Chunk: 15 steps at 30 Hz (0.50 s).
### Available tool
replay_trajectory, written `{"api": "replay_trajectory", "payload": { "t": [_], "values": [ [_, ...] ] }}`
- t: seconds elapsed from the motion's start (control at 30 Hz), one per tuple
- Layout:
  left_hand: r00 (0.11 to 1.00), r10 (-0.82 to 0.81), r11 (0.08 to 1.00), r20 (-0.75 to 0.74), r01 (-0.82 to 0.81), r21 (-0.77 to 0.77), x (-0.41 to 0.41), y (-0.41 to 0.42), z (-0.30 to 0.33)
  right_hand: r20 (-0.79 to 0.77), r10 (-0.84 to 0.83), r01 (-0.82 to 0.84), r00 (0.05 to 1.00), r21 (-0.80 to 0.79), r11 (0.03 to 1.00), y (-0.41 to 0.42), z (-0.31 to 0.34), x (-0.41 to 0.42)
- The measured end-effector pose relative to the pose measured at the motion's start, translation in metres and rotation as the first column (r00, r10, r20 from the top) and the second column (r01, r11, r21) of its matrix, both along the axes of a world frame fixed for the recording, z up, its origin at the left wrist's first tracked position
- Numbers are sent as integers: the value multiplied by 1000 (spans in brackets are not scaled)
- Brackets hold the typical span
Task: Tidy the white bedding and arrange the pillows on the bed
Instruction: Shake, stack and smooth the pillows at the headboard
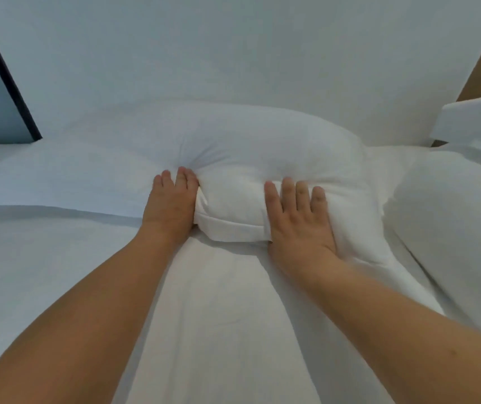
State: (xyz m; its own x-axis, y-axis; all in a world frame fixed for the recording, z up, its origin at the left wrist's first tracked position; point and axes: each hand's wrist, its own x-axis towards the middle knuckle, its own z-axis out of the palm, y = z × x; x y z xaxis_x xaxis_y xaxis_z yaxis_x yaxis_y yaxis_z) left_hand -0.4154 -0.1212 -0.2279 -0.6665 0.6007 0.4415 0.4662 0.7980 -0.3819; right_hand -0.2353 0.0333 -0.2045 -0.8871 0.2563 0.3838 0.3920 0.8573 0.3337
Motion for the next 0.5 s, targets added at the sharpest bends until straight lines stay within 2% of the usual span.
{"api": "replay_trajectory", "payload": {
  "t": [0.07, 0.13, 0.23, 0.3, 0.37, 0.4, 0.5],
  "values": [
    [999, -21, 1000, -45, 21, -3, -6, 3, -13, -59, 32, -31, 998, 15, 999, 1, -20, -14],
    [1000, -19, 999, -3, 19, 39, -6, 2, -16, -105, 11, -12, 994, -15, 1000, -1, -26, -24],
    [997, -55, 988, 51, 47, 145, 9, -5, -7, 23, -5, 6, 1000, -43, 999, -9, 0, -24],
    [986, -147, 969, 84, 126, 212, 26, -14, -4, 131, 99, -92, 986, -59, 994, -13, 28, -12],
    [969, -112, 963, 221, 50, 266, 53, -28, 14, 194, 217, -213, 957, -41, 976, -22, 73, 1],
    [937, -53, 965, 344, -41, 260, 67, -35, 29, 215, 257, -256, 942, -34, 966, -29, 98, 6],
    [872, 60, 909, 486, -248, 334, 90, -50, 76, 254, 309, -324, 916, 14, 946, -53, 174, 13]
  ]
}}
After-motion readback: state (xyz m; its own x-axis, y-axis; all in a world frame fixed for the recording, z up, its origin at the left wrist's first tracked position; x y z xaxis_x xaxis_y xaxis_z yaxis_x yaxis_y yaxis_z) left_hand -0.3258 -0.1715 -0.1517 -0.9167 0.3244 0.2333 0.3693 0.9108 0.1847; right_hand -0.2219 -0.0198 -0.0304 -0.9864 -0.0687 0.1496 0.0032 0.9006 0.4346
